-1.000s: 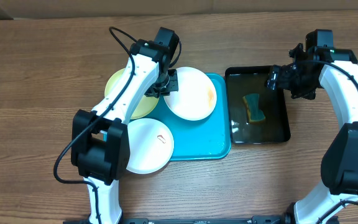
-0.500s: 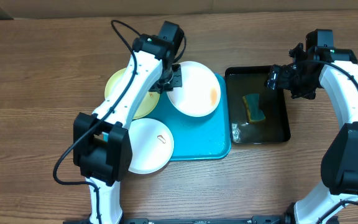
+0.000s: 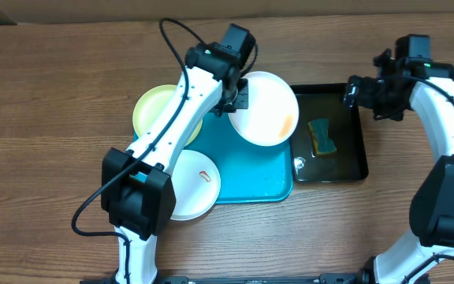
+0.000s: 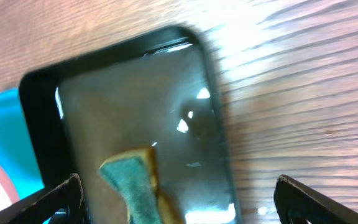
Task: Clean dirty plates on tray and stack at the side
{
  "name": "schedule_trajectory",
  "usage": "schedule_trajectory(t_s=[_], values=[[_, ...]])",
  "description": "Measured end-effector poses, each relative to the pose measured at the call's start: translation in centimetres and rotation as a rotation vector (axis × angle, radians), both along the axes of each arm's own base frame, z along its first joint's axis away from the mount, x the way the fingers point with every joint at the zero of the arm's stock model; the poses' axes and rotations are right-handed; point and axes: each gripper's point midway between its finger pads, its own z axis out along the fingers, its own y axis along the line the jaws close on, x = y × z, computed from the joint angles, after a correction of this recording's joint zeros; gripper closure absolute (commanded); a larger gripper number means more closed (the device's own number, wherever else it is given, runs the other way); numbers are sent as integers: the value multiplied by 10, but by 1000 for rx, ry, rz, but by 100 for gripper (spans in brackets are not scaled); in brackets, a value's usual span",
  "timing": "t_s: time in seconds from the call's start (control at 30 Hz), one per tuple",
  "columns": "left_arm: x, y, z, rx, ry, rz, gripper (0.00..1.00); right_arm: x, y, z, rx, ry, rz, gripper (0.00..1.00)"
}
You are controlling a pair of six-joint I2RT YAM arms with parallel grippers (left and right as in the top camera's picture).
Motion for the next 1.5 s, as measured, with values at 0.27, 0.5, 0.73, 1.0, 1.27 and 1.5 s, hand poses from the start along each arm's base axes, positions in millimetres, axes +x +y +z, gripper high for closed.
schedule_trajectory(t_s=[0.27, 0.5, 0.73, 1.0, 1.27, 1.5], values=[[-2, -37, 10, 46, -106, -95, 96, -15, -105, 1, 16, -9, -292, 0], [-7, -67, 17, 92, -200, -177, 96, -48, -185, 1, 24, -8, -526, 0], [-17, -96, 31, 154, -298, -265, 96, -65, -212, 1, 28, -8, -608, 0], [-33, -141, 69, 319, -547, -384, 96, -65, -213, 1, 29, -8, -612, 0], [-49, -179, 113, 467, -801, -458, 96, -65, -213, 1, 29, -8, -611, 0], [-56, -185, 133, 586, -885, -495, 96, -65, -213, 1, 29, -8, -612, 0]])
